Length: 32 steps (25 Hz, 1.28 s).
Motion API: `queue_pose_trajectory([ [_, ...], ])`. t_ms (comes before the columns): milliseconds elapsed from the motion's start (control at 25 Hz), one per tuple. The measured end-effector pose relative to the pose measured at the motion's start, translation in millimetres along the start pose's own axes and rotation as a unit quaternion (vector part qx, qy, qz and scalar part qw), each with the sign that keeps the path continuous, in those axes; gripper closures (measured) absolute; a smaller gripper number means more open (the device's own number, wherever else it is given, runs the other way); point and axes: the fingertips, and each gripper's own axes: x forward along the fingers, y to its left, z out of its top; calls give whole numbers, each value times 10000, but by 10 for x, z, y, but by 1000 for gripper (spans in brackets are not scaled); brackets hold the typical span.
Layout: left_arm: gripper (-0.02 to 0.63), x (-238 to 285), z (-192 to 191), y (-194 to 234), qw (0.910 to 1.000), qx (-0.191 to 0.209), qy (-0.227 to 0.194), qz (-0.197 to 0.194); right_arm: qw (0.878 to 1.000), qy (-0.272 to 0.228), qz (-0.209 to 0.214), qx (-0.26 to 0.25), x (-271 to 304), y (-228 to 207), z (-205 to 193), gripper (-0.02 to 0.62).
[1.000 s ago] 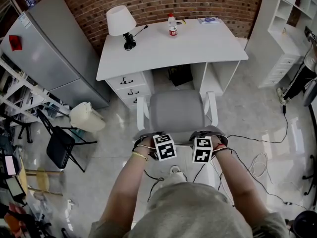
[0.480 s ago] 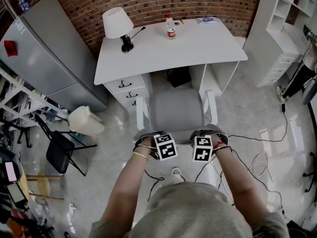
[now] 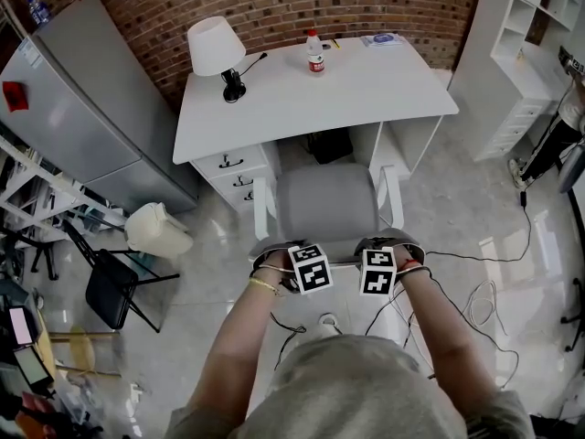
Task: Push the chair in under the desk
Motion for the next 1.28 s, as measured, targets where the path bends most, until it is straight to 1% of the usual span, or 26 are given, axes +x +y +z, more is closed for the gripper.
queue_pose_trajectory([
  [440,489,18,13,241,10000,51,6,13,9999,117,-85,26,64,-231,-28,549],
  [1280,489,46,19,494,10000,57,40,22,9999,120,-107,4,131,-472,-46,552],
])
